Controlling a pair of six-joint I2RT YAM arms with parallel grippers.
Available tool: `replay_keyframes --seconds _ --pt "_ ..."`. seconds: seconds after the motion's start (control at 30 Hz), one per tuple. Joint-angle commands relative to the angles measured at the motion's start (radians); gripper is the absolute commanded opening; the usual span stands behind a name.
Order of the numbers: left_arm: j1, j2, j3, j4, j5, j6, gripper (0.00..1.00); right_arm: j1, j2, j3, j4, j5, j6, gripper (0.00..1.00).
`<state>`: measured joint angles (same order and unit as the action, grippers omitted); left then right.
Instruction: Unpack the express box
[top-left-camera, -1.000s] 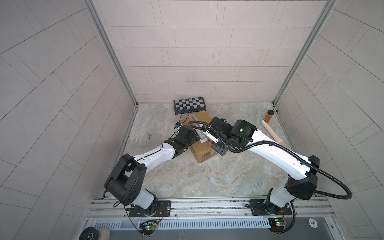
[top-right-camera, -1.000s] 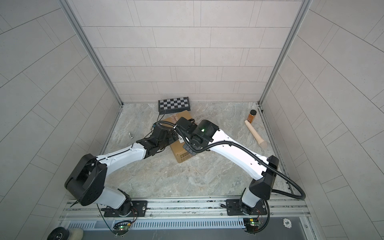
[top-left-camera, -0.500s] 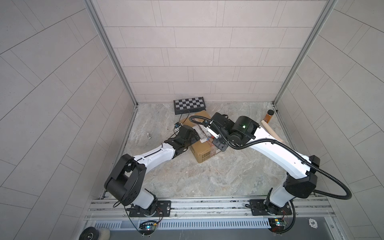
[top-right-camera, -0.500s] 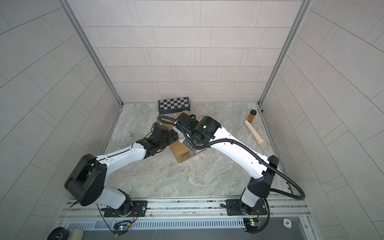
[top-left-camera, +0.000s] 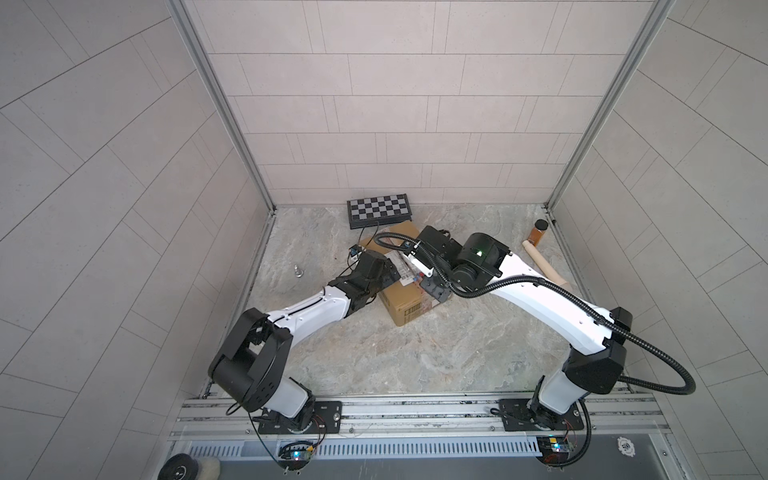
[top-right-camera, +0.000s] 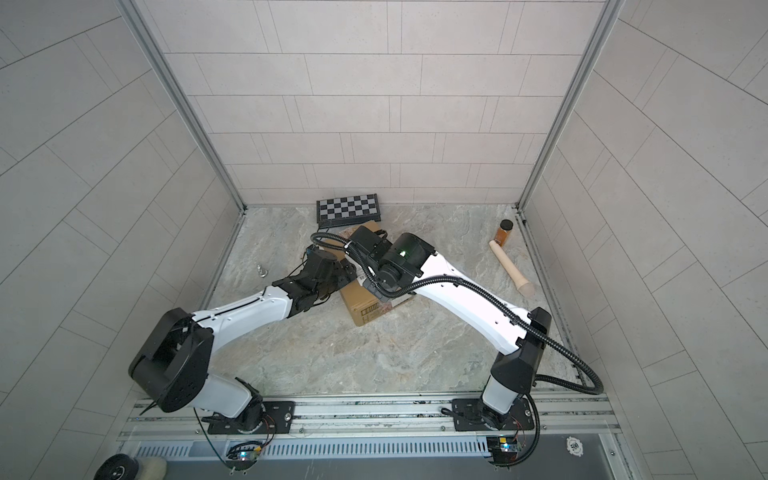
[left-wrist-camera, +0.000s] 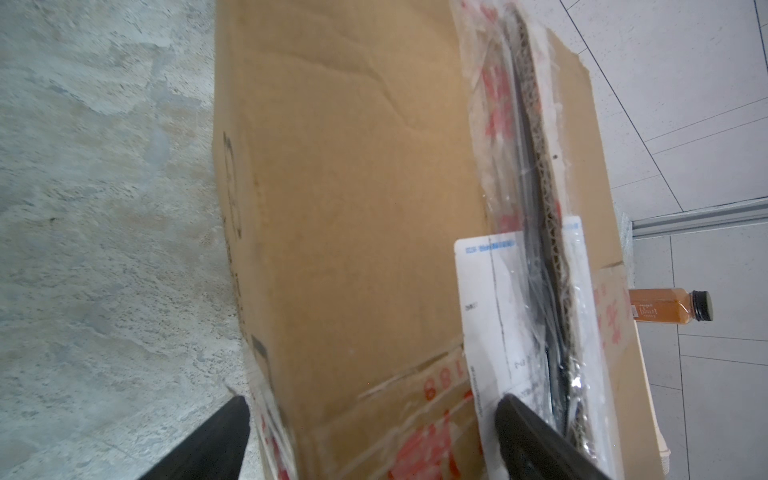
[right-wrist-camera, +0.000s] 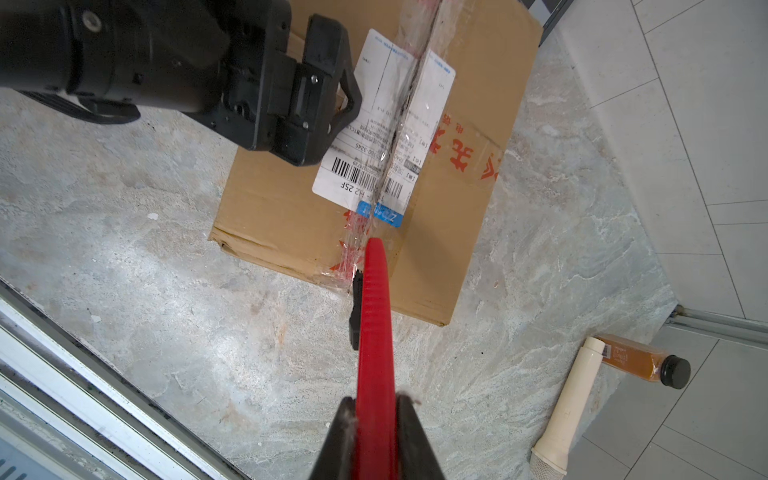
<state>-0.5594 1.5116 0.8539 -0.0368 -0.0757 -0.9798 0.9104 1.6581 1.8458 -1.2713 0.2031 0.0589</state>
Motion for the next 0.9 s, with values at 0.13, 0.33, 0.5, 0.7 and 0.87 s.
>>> replay_keyframes --seconds 0.13,0.33,0.5,0.7,0.87 --pt "0.013 0.078 -0.079 -0.279 -0.06 0.019 0.95 -0.004 0.013 -0.046 0.017 0.027 -0.013 0.0" --pt "0.013 0.072 -0.079 -0.28 -0.064 0.017 0.95 -0.007 0.022 -0.108 0.063 -0.004 -0.003 0.0" --pt "0.013 0.068 -0.08 -0.281 -0.065 0.016 0.95 -0.011 0.032 -0.15 0.094 -0.029 0.011 0.0" --pt "0.013 0.074 -0.081 -0.278 -0.067 0.016 0.95 -0.018 0.024 -0.147 0.08 -0.017 0.016 0.0" --pt "0.013 0.084 -0.081 -0.274 -0.062 0.017 0.95 -0.026 -0.008 -0.083 0.041 0.023 0.004 0.0"
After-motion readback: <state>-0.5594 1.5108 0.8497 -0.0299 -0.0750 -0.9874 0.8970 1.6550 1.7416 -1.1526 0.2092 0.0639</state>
